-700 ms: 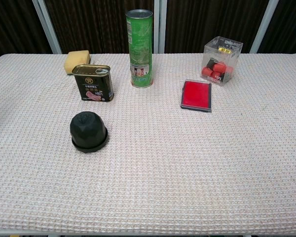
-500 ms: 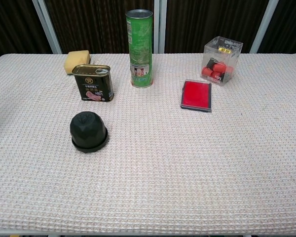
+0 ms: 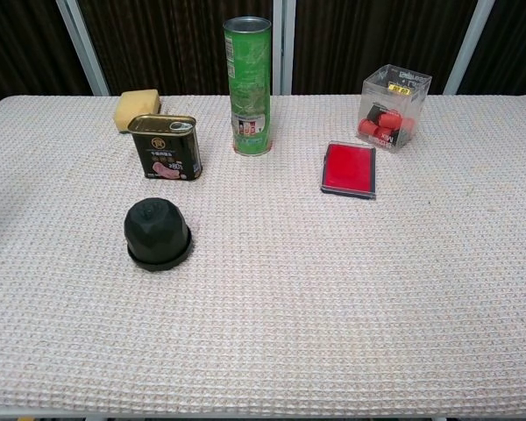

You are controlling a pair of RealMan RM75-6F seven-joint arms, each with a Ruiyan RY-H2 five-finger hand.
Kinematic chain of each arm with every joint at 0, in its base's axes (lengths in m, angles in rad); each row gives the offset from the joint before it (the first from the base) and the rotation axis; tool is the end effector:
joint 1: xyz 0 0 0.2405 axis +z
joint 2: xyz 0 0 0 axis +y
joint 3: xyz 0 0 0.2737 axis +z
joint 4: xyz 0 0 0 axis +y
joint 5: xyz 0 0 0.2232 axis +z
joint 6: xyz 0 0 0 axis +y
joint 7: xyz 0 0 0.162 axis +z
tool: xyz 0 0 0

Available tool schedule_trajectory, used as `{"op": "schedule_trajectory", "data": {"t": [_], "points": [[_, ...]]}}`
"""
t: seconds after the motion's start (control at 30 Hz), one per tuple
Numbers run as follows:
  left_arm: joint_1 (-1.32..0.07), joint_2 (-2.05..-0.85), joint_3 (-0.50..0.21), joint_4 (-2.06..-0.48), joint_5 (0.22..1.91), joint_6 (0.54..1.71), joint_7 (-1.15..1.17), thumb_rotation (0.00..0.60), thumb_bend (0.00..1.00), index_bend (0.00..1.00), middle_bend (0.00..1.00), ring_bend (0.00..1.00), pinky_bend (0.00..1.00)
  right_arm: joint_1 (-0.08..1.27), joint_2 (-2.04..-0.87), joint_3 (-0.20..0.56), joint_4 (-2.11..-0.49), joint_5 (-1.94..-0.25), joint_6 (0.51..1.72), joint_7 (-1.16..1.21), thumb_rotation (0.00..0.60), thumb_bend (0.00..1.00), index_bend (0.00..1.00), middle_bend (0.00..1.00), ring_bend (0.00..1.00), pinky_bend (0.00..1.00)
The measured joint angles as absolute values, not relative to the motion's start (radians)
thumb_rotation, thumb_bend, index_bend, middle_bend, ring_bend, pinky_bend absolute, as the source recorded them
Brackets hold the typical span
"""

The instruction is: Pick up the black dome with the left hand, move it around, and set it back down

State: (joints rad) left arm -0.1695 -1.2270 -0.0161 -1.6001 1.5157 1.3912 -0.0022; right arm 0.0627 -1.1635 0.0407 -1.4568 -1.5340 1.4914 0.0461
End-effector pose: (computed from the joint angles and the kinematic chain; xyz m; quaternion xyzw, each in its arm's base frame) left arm -0.3107 0.2187 0.0981 -0.6248 -0.4228 -0.4034 0.5178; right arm -0.3599 -0.1937 0.1534 0.6086 -0.3690 0.3687 0.5979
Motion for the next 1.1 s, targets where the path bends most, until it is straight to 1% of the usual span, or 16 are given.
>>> {"op": "schedule_trajectory", "data": {"t": [0.3,0.43,0.5,0.7,0.83,1.1], "points": [[-0.195,-1.273,-0.009,-1.577,1.542,1.362,-0.002,0.600,0.00,0.14,0.10,0.00,0.19,0.075,-1.155,0.054,-1.497,-1.549,1.504,0.031,0.600,0.15,0.00,0.00,0.00,0.00],[-0.228,-1.326,-0.009,-1.539,1.591,1.351,-0.023,0.600,0.00,0.14,0.12,0.03,0.21,0.072,-1.155,0.053,-1.492,-1.538,1.500,0.029,0.600,0.16,0.00,0.00,0.00,0.00],[-0.246,-1.344,-0.010,-1.530,1.594,1.329,-0.033,0.600,0.00,0.14,0.13,0.04,0.22,0.070,-1.156,0.054,-1.488,-1.534,1.501,0.030,0.600,0.16,0.00,0.00,0.00,0.00],[-0.327,-1.399,-0.024,-1.501,1.580,1.208,-0.062,0.600,0.00,0.14,0.13,0.05,0.23,0.070,-1.157,0.056,-1.474,-1.522,1.493,0.049,0.600,0.16,0.00,0.00,0.00,0.00],[-0.382,-1.458,-0.041,-1.462,1.562,1.148,-0.072,0.600,0.00,0.14,0.13,0.05,0.23,0.072,-1.164,0.058,-1.453,-1.509,1.478,0.068,0.600,0.16,0.00,0.00,0.00,0.00],[-0.429,-1.514,-0.043,-1.435,1.546,1.100,-0.072,0.600,0.00,0.14,0.15,0.05,0.23,0.074,-1.172,0.058,-1.420,-1.500,1.466,0.101,0.600,0.16,0.00,0.00,0.00,0.00]]}}
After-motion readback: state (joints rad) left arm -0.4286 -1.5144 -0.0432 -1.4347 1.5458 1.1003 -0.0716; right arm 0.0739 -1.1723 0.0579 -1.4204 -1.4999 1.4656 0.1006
